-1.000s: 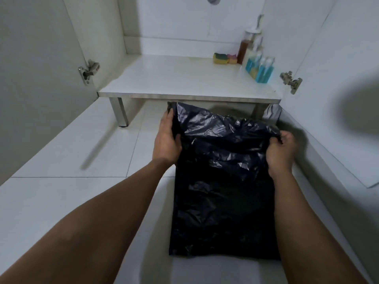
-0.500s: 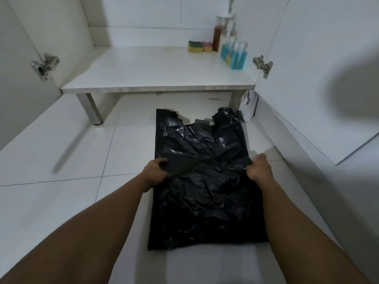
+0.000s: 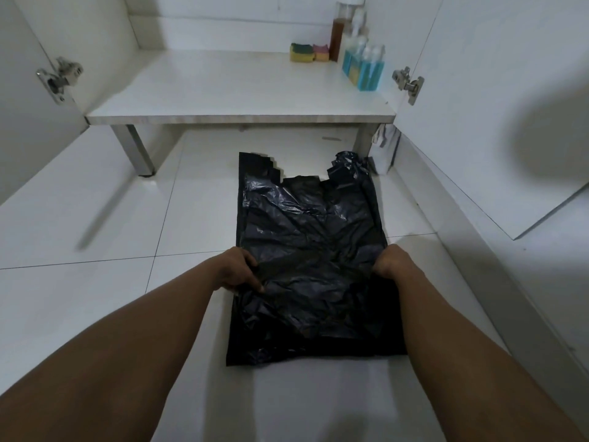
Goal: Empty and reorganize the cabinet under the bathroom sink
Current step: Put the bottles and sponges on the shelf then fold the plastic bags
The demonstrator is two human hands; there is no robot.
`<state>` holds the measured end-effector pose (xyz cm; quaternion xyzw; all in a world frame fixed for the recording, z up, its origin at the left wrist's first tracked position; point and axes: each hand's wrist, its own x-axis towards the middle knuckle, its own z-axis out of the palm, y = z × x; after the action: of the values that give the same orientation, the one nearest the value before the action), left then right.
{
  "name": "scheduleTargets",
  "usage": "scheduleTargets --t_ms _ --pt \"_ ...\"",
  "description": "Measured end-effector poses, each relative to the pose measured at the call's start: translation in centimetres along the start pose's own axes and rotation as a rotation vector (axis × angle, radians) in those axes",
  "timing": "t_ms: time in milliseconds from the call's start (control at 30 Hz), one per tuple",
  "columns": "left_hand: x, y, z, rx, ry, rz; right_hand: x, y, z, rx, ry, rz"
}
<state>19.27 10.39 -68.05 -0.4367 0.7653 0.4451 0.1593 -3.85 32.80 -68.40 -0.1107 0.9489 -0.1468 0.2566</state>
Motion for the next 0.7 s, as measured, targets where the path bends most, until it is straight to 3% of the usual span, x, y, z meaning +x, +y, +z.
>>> scheduleTargets --t_ms 100,167,233,300,367,500,700 --pt "-0.6 0.1 -0.3 0.27 0.055 0.002 -0.9 -0.6 -0.1 -0.138 0.163 0.075" --pt "-0.6 -0.1 -0.3 0.576 0.246 0.104 -1.4 -1.6 -0.2 -0.123 0.295 -0.045" --pt "-0.4 -0.2 0.3 0.762 0.353 0.298 -1.7 -2.4 0.3 -0.015 0.236 -0.167" --pt "-0.3 -0.3 1.1 0.868 0.239 0.434 -1.9 -2.7 1.2 -0.079 0.003 -0.193" --pt "-0.2 -1.1 2.0 0.931 0.099 0.458 -2.0 -2.3 2.4 -0.249 -0.158 -0.159" --pt "-0.2 -2.7 3.5 0.901 0.052 0.467 -1.7 -1.1 2.6 -0.296 -0.144 -0.162" --pt "-0.6 -2.3 3.4 1.041 -0.022 0.394 -1.6 -0.8 2.6 -0.31 -0.196 -0.147"
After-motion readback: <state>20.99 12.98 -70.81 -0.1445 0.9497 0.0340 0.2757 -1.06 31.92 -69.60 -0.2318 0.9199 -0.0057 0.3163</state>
